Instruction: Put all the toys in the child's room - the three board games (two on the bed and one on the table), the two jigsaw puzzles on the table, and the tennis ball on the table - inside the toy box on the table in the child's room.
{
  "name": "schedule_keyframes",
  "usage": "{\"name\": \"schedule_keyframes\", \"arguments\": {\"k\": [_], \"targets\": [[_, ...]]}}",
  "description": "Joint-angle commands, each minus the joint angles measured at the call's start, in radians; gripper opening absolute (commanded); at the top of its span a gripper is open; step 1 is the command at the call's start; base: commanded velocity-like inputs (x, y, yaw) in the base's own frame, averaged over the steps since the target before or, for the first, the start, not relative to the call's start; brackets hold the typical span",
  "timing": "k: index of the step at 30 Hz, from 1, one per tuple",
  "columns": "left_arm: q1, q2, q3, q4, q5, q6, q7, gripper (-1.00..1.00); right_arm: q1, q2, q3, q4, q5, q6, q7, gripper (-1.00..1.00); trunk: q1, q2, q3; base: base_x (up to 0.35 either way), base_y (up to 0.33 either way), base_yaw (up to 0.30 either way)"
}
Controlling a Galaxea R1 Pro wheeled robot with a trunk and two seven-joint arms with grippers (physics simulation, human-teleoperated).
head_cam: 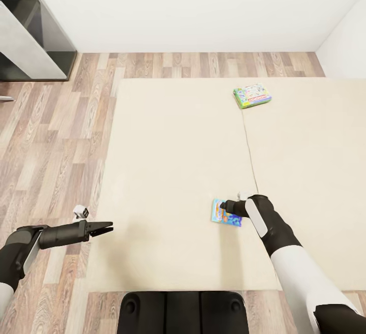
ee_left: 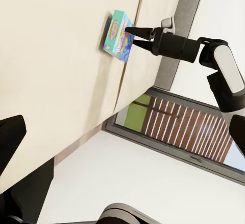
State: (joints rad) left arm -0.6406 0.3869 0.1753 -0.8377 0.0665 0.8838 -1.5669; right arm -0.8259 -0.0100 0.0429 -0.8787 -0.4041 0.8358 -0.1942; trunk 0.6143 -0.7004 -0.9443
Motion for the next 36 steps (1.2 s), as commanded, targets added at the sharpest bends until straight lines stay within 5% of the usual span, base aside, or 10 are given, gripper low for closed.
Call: {"name": "schedule_keyframes", "arguments": {"k": [1, 36], "targets": [[-0.001, 0.0, 0.0, 0.0, 0.0, 0.01, -0.004, 1.0, 0.001, -0.001, 0.004, 0.0, -0.028, 0.0, -0.007, 1.0, 0.001, -0.001, -0.001, 0.0, 0.01, 0.0], [-0.001, 0.0, 0.0, 0.0, 0.0, 0.01, -0.004, 1.0, 0.001, 0.001, 0.005, 0.0, -0.028, 0.0, -0.007, 1.0, 0.001, -0.001, -0.001, 0.0, 0.072, 0.0]]}}
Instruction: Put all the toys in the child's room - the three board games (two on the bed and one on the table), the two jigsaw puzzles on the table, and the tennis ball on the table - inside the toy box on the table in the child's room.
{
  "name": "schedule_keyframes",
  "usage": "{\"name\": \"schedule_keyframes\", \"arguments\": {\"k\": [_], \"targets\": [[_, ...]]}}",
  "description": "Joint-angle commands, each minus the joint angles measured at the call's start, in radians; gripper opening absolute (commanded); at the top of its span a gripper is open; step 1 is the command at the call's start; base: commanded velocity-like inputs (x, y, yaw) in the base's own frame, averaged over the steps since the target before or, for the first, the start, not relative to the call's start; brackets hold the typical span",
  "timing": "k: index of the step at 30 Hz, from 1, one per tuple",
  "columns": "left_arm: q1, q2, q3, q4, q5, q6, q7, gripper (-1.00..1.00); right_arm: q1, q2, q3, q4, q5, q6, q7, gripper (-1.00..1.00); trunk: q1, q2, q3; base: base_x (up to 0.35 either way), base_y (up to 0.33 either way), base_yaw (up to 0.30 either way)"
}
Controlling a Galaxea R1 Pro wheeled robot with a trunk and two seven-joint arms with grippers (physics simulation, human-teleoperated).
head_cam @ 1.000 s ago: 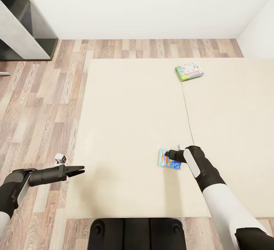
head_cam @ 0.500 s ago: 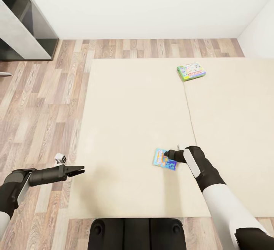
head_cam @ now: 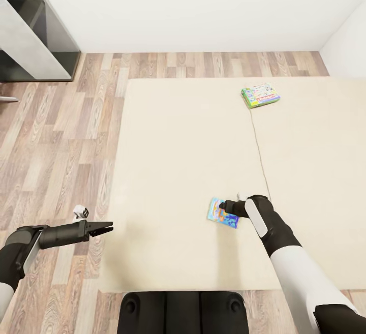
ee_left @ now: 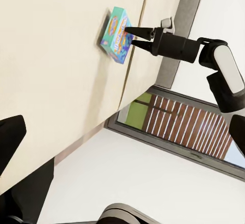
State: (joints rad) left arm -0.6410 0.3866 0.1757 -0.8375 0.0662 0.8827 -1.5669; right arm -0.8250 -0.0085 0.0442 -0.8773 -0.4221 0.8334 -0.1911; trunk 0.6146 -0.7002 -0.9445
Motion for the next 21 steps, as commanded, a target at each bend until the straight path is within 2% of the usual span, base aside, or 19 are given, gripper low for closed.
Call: {"name": "schedule_keyframes", "arguments": {"k": [1, 21], "targets": [[0.0, 0.0, 0.0, 0.0, 0.0, 0.01, -0.004, 1.0, 0.0, -0.001, 0.003, -0.001, -0.01, 0.003, -0.01, 1.0, 0.0, -0.001, -0.001, 0.0, 0.083, 0.0], [0.0, 0.001, 0.001, 0.0, 0.0, 0.01, -0.004, 1.0, 0.0, 0.0, 0.003, -0.002, -0.011, 0.003, -0.01, 1.0, 0.0, -0.001, -0.001, 0.0, 0.06, 0.0]]}}
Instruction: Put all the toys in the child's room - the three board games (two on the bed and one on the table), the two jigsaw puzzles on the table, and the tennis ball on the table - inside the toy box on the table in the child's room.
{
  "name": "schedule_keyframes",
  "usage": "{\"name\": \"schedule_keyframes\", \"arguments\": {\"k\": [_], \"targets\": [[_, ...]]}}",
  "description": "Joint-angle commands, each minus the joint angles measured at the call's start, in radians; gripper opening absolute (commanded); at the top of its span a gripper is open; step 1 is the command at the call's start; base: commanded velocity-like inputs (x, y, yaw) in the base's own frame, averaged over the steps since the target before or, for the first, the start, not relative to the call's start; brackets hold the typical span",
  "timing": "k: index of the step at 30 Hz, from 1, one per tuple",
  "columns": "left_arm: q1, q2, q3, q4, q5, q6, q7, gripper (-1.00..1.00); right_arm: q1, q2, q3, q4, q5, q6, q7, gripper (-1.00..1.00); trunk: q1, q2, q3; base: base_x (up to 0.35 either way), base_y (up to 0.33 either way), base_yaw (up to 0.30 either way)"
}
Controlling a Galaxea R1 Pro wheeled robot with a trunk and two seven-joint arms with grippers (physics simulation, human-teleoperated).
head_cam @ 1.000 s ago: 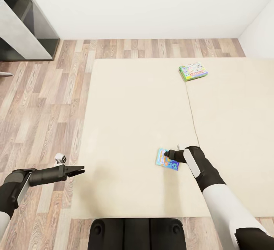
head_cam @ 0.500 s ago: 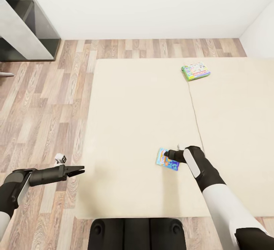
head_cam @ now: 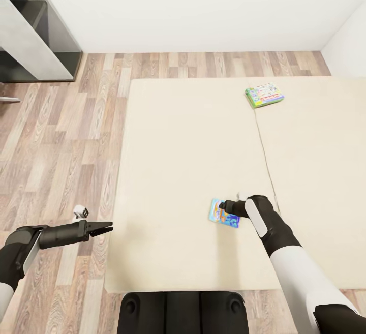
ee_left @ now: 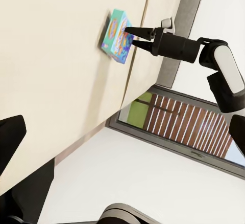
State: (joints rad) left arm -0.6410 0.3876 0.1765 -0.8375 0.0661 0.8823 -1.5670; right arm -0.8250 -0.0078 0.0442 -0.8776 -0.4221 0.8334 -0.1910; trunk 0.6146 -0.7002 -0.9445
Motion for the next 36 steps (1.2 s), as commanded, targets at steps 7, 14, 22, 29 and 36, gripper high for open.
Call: {"name": "schedule_keyframes", "arguments": {"k": [7, 14, 22, 29, 36], "targets": [[0.0, 0.001, 0.0, 0.0, 0.0, 0.01, -0.004, 1.0, 0.0, 0.0, 0.003, 0.0, -0.01, 0.003, -0.01, 1.0, 0.0, -0.001, -0.001, 0.0, 0.093, 0.0], [0.0, 0.0, 0.0, 0.0, 0.0, 0.01, -0.004, 1.0, 0.0, 0.0, 0.003, -0.001, -0.01, 0.003, -0.01, 1.0, 0.0, -0.001, -0.001, 0.0, 0.057, 0.0], [0.0, 0.0, 0.0, 0.0, 0.0, 0.01, -0.004, 1.0, 0.0, 0.0, 0.003, 0.0, -0.01, 0.003, -0.01, 1.0, 0.0, -0.001, -0.001, 0.0, 0.074, 0.0], [0.0, 0.0, 0.0, 0.0, 0.0, 0.01, -0.004, 1.0, 0.0, 0.0, 0.003, -0.001, -0.01, 0.003, -0.01, 1.0, 0.0, -0.001, -0.001, 0.0, 0.018, 0.0], [0.0, 0.0, 0.0, 0.0, 0.0, 0.011, -0.004, 1.0, 0.0, 0.001, 0.003, -0.001, -0.01, 0.003, -0.01, 1.0, 0.0, -0.001, -0.001, 0.0, 0.047, 0.0]]}}
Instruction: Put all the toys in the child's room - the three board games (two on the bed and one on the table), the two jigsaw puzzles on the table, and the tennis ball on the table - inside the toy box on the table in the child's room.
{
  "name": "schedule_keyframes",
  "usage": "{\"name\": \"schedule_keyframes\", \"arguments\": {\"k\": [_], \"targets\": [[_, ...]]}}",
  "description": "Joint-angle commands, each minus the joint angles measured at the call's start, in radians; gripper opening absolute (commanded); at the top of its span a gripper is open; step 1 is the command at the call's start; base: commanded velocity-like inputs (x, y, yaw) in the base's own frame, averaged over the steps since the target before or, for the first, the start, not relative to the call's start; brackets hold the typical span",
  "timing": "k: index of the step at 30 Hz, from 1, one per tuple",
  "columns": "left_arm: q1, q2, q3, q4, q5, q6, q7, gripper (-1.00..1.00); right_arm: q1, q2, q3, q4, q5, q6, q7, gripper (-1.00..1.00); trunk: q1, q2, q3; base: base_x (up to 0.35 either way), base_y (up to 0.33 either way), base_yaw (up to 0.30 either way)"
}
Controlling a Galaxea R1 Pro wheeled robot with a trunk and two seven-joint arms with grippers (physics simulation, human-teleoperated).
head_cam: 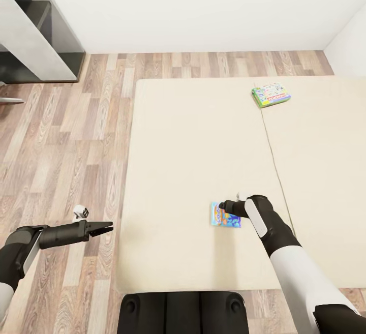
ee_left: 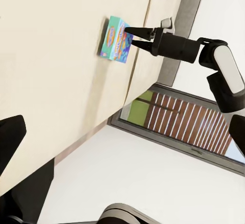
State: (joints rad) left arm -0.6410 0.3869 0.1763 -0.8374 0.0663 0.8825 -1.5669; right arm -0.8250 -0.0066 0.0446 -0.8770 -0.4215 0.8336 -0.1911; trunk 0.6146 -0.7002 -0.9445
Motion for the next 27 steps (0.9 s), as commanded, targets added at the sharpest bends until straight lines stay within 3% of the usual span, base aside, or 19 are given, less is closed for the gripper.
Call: {"name": "schedule_keyframes", "arguments": {"k": [1, 15, 27], "targets": [[0.0, 0.0, 0.0, 0.0, 0.0, 0.011, -0.004, 1.0, 0.0, -0.001, 0.003, -0.001, -0.011, 0.002, -0.01, 1.0, 0.0, -0.001, -0.001, 0.0, 0.016, 0.0], [0.0, 0.001, 0.0, 0.0, 0.0, 0.01, -0.004, 1.0, 0.0, 0.019, 0.003, 0.0, -0.01, 0.002, -0.01, 1.0, 0.0, -0.001, -0.001, 0.0, 0.018, 0.0], [0.0, 0.001, 0.0, 0.0, -0.001, 0.01, -0.004, 1.0, 0.0, 0.02, 0.003, 0.001, -0.01, 0.002, -0.01, 1.0, 0.0, -0.001, -0.001, 0.0, 0.034, 0.0]]}}
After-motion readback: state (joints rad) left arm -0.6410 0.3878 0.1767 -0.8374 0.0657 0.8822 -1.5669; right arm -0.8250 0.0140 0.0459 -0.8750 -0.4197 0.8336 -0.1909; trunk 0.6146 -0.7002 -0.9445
